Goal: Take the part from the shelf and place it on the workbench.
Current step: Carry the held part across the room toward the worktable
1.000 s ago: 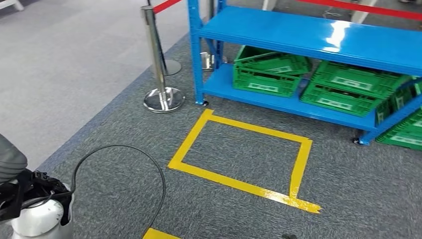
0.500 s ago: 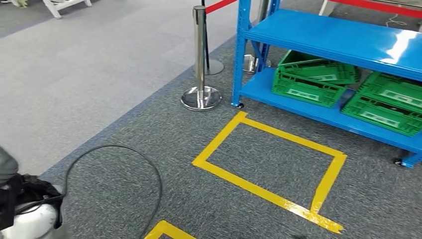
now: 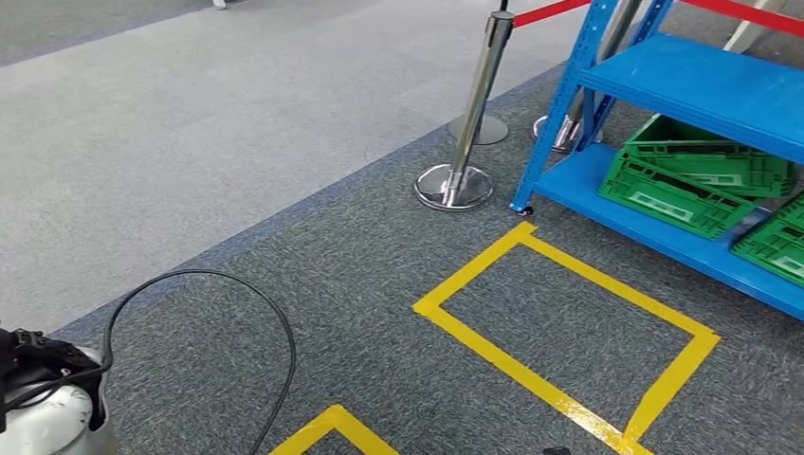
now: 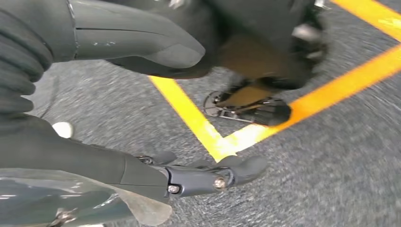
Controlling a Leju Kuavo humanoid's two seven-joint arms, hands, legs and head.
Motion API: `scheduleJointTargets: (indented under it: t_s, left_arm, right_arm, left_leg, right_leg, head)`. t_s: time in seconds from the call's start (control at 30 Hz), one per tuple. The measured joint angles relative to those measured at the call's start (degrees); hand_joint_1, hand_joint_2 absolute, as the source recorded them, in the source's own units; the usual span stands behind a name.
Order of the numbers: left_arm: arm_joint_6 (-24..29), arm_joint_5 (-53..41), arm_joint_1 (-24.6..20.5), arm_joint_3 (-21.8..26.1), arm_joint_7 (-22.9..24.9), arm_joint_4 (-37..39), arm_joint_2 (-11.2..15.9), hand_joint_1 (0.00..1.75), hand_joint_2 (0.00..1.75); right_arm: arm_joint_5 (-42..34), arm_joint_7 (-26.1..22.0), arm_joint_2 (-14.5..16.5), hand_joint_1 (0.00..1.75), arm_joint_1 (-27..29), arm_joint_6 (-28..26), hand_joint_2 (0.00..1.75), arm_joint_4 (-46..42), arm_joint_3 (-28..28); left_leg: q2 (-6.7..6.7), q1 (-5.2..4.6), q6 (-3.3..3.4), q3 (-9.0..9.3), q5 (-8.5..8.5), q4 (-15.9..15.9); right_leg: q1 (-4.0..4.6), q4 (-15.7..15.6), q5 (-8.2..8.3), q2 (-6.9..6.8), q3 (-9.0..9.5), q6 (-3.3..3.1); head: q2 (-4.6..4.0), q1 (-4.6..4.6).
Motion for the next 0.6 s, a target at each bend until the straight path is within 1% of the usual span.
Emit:
scheduleJointTargets:
  t_s: [0.03,0.07,0.1,0.13,0.17,0.2,0.23,0.27,0.3,0.33,0.37,0.4,0.43,0.47,0.5,0.53,0.57,0.6]
  left_arm:
    - [-0.01,0.67,0.14,0.14,0.0,0.03,-0.11,1.75,1.75]
    - [-0.02,1.25,0.34,0.29,0.01,0.11,-0.2,1.75,1.75]
    - [-0.03,1.61,0.54,0.49,0.01,0.2,-0.22,1.75,1.75]
    - [-0.03,1.79,0.68,0.7,0.01,0.28,-0.23,1.75,1.75]
    - [-0.04,1.85,0.75,0.86,0.01,0.35,-0.23,1.75,1.75]
    - [-0.04,1.85,0.79,1.0,0.01,0.41,-0.23,1.75,1.75]
    - [-0.04,1.86,0.8,1.08,0.01,0.46,-0.22,1.75,1.75]
    - [-0.04,1.98,0.8,1.15,0.01,0.53,-0.21,1.75,1.75]
    - [-0.04,2.21,0.84,1.21,0.01,0.62,-0.19,1.75,1.75]
    - [-0.05,2.53,0.93,1.27,0.02,0.73,-0.14,1.75,1.75]
    - [-0.05,2.84,1.08,1.32,0.02,0.85,-0.04,1.75,1.75]
    - [-0.06,3.12,1.3,1.36,0.03,0.95,0.11,1.75,1.75]
    - [-0.06,3.33,1.5,1.39,0.04,1.04,0.3,1.75,1.75]
    - [-0.06,3.45,1.64,1.42,0.05,1.1,0.52,1.75,1.75]
    - [-0.06,3.56,1.76,1.43,0.05,1.18,0.74,1.75,1.75]
    - [-0.06,3.61,1.87,1.43,0.05,1.26,0.97,1.75,1.75]
    - [-0.08,3.6,2.04,1.42,0.05,1.36,1.28,1.75,1.75]
    - [-0.18,3.57,2.28,1.38,0.05,1.44,1.63,1.75,1.75]
  right_arm:
    - [1.47,1.19,-0.21,0.0,0.17,-0.07,1.75,0.01,0.37]
    - [2.64,2.29,-0.39,0.0,0.42,-0.01,1.75,0.02,0.84]
    - [3.36,3.12,-0.59,0.0,0.7,0.07,1.75,0.03,1.28]
    - [3.8,3.72,-0.76,0.0,0.95,0.14,1.75,0.03,1.61]
    - [4.05,4.16,-0.92,0.0,1.11,0.2,1.75,0.04,1.86]
    - [4.26,4.6,-1.09,0.0,1.19,0.25,1.75,0.04,2.08]
    - [4.47,5.11,-1.28,0.0,1.21,0.3,1.75,0.04,2.32]
    - [4.63,5.6,-1.46,0.0,1.23,0.34,1.75,0.04,2.57]
    - [4.72,6.08,-1.61,0.0,1.27,0.38,1.75,0.04,2.8]
    - [4.72,6.56,-1.74,0.0,1.32,0.39,1.75,0.04,2.97]
    - [4.62,6.92,-1.86,0.0,1.37,0.39,1.75,0.04,3.08]
    - [4.46,7.18,-1.98,0.0,1.39,0.39,1.75,0.04,3.15]
    - [4.25,7.32,-2.15,0.0,1.4,0.38,1.75,0.03,3.2]
    - [4.07,7.35,-2.3,0.0,1.4,0.37,1.75,0.03,3.21]
    - [3.96,7.36,-2.42,0.0,1.44,0.36,1.75,0.02,3.21]
    - [3.97,7.39,-2.55,0.0,1.53,0.35,1.75,0.02,3.21]
    - [4.12,7.48,-2.63,0.0,1.65,0.35,1.75,0.02,3.22]
    - [4.4,7.65,-2.72,0.0,1.77,0.34,1.75,0.02,3.23]
  left_leg:
    - [-0.61,-0.08,0.24,-0.07,0.07,-0.04]
    - [-1.29,-0.17,0.37,-0.14,0.1,-0.02]
    - [-2.08,-0.25,0.43,-0.16,0.1,0.01]
    - [-2.91,-0.3,0.47,-0.16,0.09,0.07]
    - [-3.77,-0.3,0.45,-0.15,0.08,0.18]
    - [-4.61,-0.27,0.37,-0.15,0.02,0.37]
    - [-5.35,-0.24,0.22,-0.23,-0.08,0.62]
    - [-6.09,-0.26,-0.01,-0.47,-0.22,1.05]
    - [-6.74,-0.24,-0.33,-0.75,-0.28,1.34]
    - [-7.43,-0.18,-0.7,-1.05,-0.22,1.51]
    - [-8.15,-0.11,-1.06,-1.29,-0.09,1.57]
    - [-8.49,0.01,-1.37,-1.45,0.03,1.53]
    - [-7.83,-0.03,-1.67,-1.67,-0.17,1.92]
    - [-6.41,-0.1,-1.95,-2.26,-0.93,3.18]
    - [-4.57,-0.12,-2.22,-3.36,-2.31,5.63]
    - [-2.79,-0.11,-2.52,-4.93,-4.05,9.06]
    - [-1.85,0.06,-2.75,-6.75,-5.78,12.96]
    - [-1.43,0.23,-2.9,-8.2,-6.88,16.05]
  right_leg:
    - [0.06,3.93,-1.74,1.57,-1.97,-0.06]
    - [0.13,7.89,-3.17,2.3,-4.06,-0.09]
    - [0.2,10.7,-3.72,2.54,-5.67,-0.1]
    - [0.24,11.52,-3.15,2.61,-6.4,-0.13]
    - [0.26,10.04,-1.52,2.74,-6.03,-0.18]
    - [0.21,6.72,0.8,3.28,-4.75,-0.26]
    - [0.07,2.95,2.62,4.72,-3.19,-0.34]
    - [-0.12,-0.43,3.82,6.14,-1.66,-0.38]
    - [-0.22,-2.61,4.31,7.29,-0.64,-0.44]
    - [-0.22,-3.41,4.16,7.87,-0.18,-0.56]
    - [-0.14,-3.64,4.17,7.37,0.06,-0.71]
    - [-0.12,-3.67,4.3,6.64,0.13,-0.98]
    - [-0.15,-3.8,4.42,5.9,0.27,-1.31]
    - [-0.19,-3.95,4.48,5.13,0.41,-1.62]
    - [-0.21,-4.1,4.49,4.28,0.53,-1.93]
    - [-0.07,-4.13,4.4,3.44,0.62,-2.15]
    - [0.06,-4.13,4.3,2.49,0.66,-2.28]
    - [0.15,-4.13,4.2,1.55,0.7,-2.34]
  head:
    - [0.0,0.12]
    - [0.0,0.21]
    - [0.0,0.22]
    - [0.0,0.21]
    - [0.0,0.23]
    - [0.0,0.23]
    - [0.0,0.25]
    - [0.0,0.23]
    - [0.0,0.21]
    - [0.0,0.21]
    - [0.0,0.21]
    - [0.0,0.22]
    - [0.0,0.16]
    - [0.0,-0.04]
    - [0.0,-0.23]
    - [0.0,-0.42]
    - [0.0,-0.55]
    - [0.01,-0.55]
